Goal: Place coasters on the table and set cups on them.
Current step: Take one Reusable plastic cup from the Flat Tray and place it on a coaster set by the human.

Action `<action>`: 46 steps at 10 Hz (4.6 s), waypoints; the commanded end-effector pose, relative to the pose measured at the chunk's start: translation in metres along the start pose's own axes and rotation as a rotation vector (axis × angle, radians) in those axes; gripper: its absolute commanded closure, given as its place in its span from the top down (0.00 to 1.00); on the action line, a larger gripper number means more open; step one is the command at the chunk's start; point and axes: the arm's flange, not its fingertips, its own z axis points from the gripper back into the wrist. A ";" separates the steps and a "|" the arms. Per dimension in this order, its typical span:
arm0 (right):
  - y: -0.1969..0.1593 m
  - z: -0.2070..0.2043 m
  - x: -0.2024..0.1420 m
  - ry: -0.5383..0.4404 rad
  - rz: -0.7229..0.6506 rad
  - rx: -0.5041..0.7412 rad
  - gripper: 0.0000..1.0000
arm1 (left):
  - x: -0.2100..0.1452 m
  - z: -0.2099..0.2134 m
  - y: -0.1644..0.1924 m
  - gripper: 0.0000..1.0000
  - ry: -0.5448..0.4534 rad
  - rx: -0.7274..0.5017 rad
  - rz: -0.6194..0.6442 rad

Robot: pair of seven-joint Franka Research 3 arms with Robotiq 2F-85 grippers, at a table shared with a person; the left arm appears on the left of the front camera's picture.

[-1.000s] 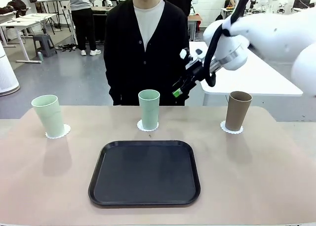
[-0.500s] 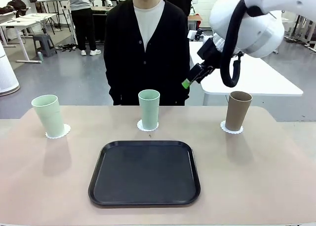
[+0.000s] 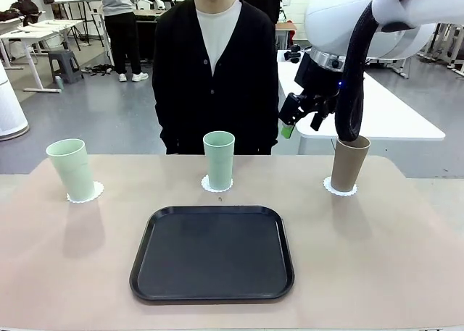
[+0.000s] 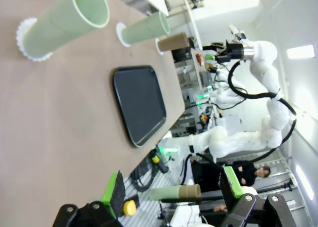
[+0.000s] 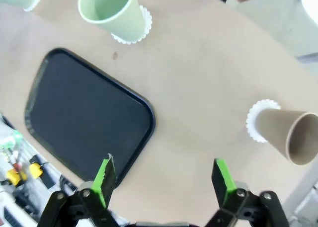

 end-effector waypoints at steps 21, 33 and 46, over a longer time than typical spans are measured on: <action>-0.167 0.016 -0.124 -0.163 -0.334 0.659 1.00 | -0.002 0.000 -0.001 1.00 -0.008 -0.009 -0.010; -0.265 -0.022 -0.273 -0.412 -0.479 1.074 1.00 | -0.002 0.000 -0.001 1.00 -0.008 -0.009 -0.010; -0.277 -0.028 -0.263 -0.377 -0.460 1.099 1.00 | -0.002 0.000 -0.001 1.00 -0.008 -0.009 -0.010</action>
